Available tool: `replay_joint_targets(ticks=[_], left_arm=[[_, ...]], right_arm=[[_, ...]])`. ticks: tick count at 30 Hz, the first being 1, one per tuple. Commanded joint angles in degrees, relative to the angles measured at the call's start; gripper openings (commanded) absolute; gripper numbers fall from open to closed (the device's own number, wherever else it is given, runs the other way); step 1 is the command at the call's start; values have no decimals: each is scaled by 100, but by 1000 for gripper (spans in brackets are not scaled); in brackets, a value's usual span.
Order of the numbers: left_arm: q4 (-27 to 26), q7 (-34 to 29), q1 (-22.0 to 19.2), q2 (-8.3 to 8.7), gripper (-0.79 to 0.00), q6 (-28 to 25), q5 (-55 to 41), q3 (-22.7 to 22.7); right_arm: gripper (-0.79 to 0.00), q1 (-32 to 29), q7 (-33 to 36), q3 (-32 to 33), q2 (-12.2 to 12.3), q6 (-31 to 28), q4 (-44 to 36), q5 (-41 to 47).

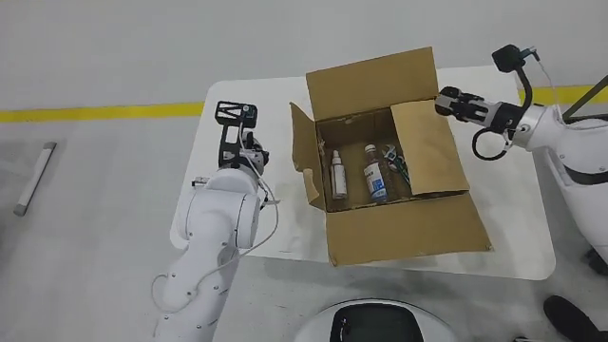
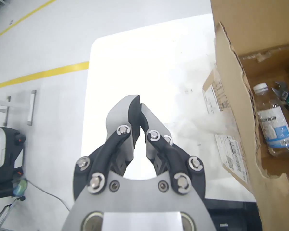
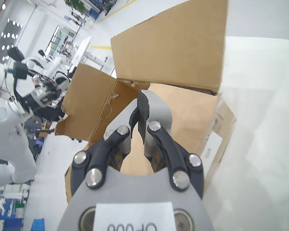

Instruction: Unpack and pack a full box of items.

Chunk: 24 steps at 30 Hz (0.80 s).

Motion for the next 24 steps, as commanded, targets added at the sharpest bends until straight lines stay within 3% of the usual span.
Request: replay_joint_targets(ticks=[1, 6, 13, 24], left_arm=[[27, 137, 73, -20, -785, -92, -331, 23], [298, 390, 11, -93, -785, -410, -1318, 173], [844, 753, -503, -207, -785, -951, -2019, 599], [1698, 954, -1256, -430, -785, -1409, -2512, 1433]], right_arm=[[-785, 63, -262, 89, -13, 250, 204, 209], [-785, 388, -776, 170, -71, 678, 955, 789], [-785, 1138, -837, -78, -211, 925, 2358, 1590], [-785, 2246, -437, -1060, -460, 449, 3734, 1042]])
